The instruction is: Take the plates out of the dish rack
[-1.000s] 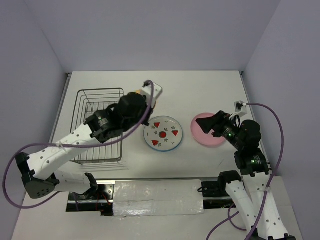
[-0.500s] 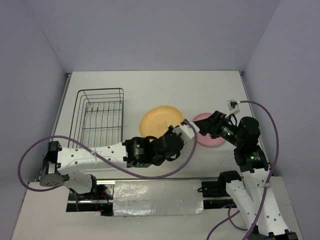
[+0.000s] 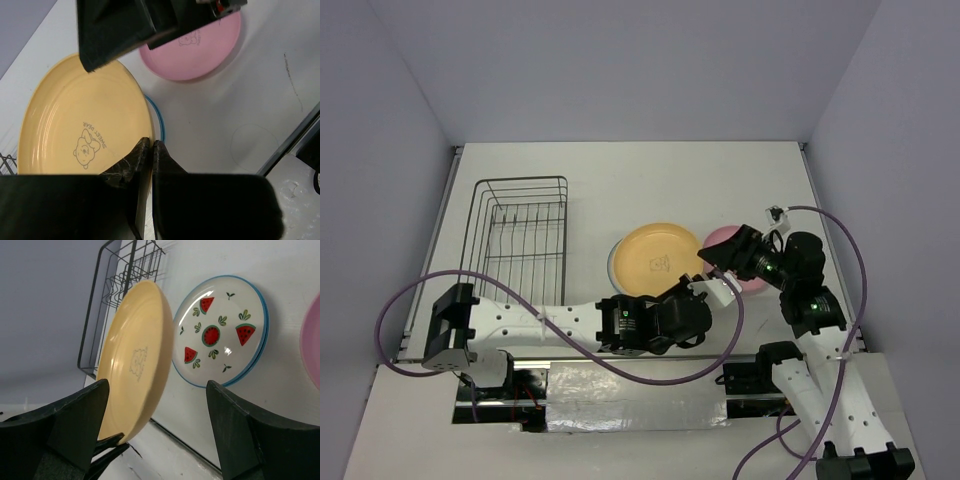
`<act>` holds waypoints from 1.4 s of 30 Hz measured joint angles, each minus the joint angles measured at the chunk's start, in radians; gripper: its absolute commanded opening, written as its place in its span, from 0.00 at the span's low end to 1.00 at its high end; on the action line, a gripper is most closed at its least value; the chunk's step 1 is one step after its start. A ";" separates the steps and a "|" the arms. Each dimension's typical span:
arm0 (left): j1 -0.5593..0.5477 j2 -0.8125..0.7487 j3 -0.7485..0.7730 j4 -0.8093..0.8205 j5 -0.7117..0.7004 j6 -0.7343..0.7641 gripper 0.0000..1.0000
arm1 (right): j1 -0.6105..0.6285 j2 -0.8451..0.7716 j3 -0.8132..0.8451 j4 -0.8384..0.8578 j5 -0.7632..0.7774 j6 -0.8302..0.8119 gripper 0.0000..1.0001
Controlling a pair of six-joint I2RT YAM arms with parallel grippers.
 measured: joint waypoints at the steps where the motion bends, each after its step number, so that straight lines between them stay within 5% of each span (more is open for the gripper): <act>1: -0.002 0.000 0.000 0.005 -0.002 0.001 0.00 | 0.002 0.006 -0.011 0.003 0.002 0.000 0.84; 10: -0.020 0.051 0.016 0.048 -0.011 0.035 0.00 | 0.094 0.068 -0.074 0.064 0.034 0.009 0.77; 12: -0.029 0.062 0.016 0.058 -0.011 0.051 0.00 | 0.111 0.076 -0.076 0.079 0.047 0.011 0.65; 15: -0.041 0.066 0.016 0.076 -0.016 0.059 0.00 | 0.121 0.087 -0.080 0.097 0.064 0.014 0.32; 16: -0.045 0.066 0.016 0.081 -0.021 0.068 0.01 | 0.121 0.094 -0.081 0.103 0.075 0.015 0.09; 17: -0.047 0.066 0.016 0.084 -0.024 0.071 0.05 | 0.121 0.101 -0.082 0.108 0.083 0.015 0.01; 21: -0.050 0.075 0.015 0.079 -0.047 0.077 0.40 | 0.126 0.140 -0.079 0.139 0.090 0.051 0.00; 22: -0.048 0.075 0.015 0.076 -0.055 0.081 0.58 | 0.127 0.153 -0.079 0.144 0.095 0.048 0.00; 27: -0.050 0.036 -0.002 0.056 -0.076 0.072 0.97 | 0.116 0.258 -0.064 0.138 0.152 0.023 0.00; 35: -0.018 -0.189 -0.169 0.039 -0.085 -0.006 0.99 | -0.092 0.359 0.077 0.094 0.244 -0.046 0.00; 42: 0.221 -0.518 -0.481 0.125 0.073 -0.058 0.99 | -0.268 0.407 0.082 0.084 0.314 -0.064 0.00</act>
